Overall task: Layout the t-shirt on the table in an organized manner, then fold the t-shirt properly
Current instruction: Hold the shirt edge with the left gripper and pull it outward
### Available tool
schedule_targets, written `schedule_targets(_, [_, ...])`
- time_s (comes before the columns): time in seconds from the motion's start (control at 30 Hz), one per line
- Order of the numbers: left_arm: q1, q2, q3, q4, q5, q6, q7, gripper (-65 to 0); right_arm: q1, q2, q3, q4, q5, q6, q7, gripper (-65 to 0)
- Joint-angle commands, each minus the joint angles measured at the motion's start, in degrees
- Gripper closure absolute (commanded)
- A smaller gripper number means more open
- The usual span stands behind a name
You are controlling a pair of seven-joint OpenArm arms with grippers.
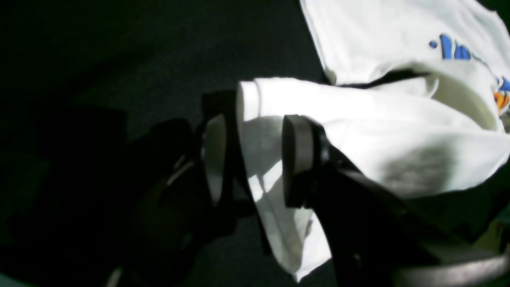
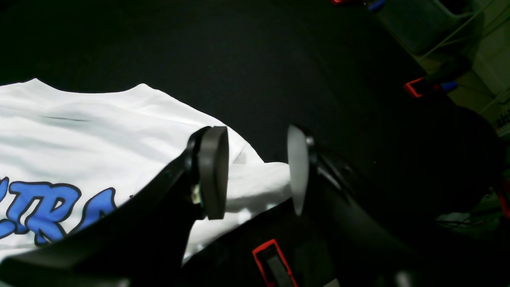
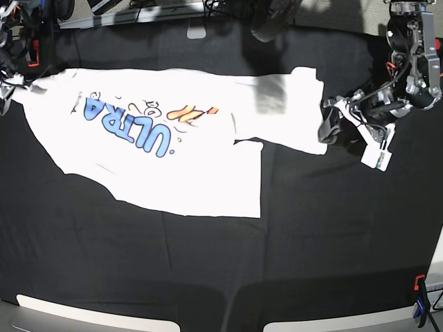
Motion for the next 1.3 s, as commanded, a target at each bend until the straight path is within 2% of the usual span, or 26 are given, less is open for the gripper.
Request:
schedule_targets(0.0, [-0.48, -0.48, -0.17, 0.76, -3.98, -0.57, -0.09, -22.2, 0.02, 0.90, 0.52, 1.16, 0.22, 0.02, 1.42, -23.9])
schedule_targets(0.07, [-0.46, -0.46, -0.17, 0.61, -9.07, -1.64, 2.14, -22.1, 0.02, 0.90, 0.52, 1.18, 0.22, 0.02, 1.42, -23.9])
schedule_targets(0.1, [-0.48, -0.20, -0.17, 0.42, -9.55, -2.73, 2.47, -22.1, 0.02, 0.90, 0.52, 1.16, 0.22, 0.02, 1.42, -23.9])
schedule_targets(0.23, [-0.48, 0.48, -0.17, -2.80, -7.34, -2.95, 1.68, -22.1, 0.02, 0.90, 0.52, 1.18, 0.22, 0.04, 1.42, -23.9])
schedule_targets(0.4, [-0.48, 0.46, -0.20, -6.71, -8.46, -2.97, 1.68, -22.1, 0.02, 0.90, 0.52, 1.16, 0.48, 0.04, 1.42, -23.9])
schedule_targets(0.53, [-0.50, 0.46, -0.20, -6.78, -16.41, -3.17, 3.96, -22.1, 0.02, 0.90, 0.52, 1.16, 0.46, 0.24, 1.42, -23.9])
schedule_targets(0.63, [-0.46, 0.48, -0.20, -6.78, -24.11, -7.93, 10.19, -22.1, 0.02, 0.90, 0.52, 1.16, 0.63, 0.44, 1.42, -23.9])
schedule_targets(0.7, [-0.46, 0.48, -0.20, -6.78, -26.75, -10.62, 13.29, -22.1, 0.02, 0.90, 0.52, 1.16, 0.63, 0.44, 1.44, -23.9])
schedule_targets(0.73, [-0.46, 0.46, -0.20, -6.78, -26.97, -10.91, 13.75, -22.1, 0.02, 0.90, 0.52, 1.18, 0.63, 0.44, 1.44, -23.9])
schedule_targets(0.97, [-0.46, 0.46, -0.20, -6.78, -26.67, -10.91, 12.94, -18.9, 0.02, 0.90, 0.52, 1.18, 0.63, 0.44, 1.46, -23.9])
schedule_targets(1.03, [-0.46, 0.46, -0.20, -6.78, -24.06, -10.91, 9.73, -18.9, 0.02, 0.90, 0.52, 1.16, 0.63, 0.44, 1.46, -23.9])
schedule_targets(1.13, [-0.46, 0.46, -0.20, -6.78, -16.02, -10.62, 4.20, -18.9, 0.02, 0.90, 0.52, 1.16, 0.63, 0.44, 1.44, -23.9])
schedule_targets(1.2, [-0.46, 0.46, -0.20, -6.78, -12.20, -7.63, 2.95, -18.9, 0.02, 0.90, 0.52, 1.16, 0.63, 0.44, 1.44, -23.9])
schedule_targets(1.27, [-0.39, 0.46, -0.20, -6.78, -11.72, -4.81, 3.65, -19.0, 0.02, 0.90, 0.52, 1.16, 0.63, 0.44, 1.44, -23.9])
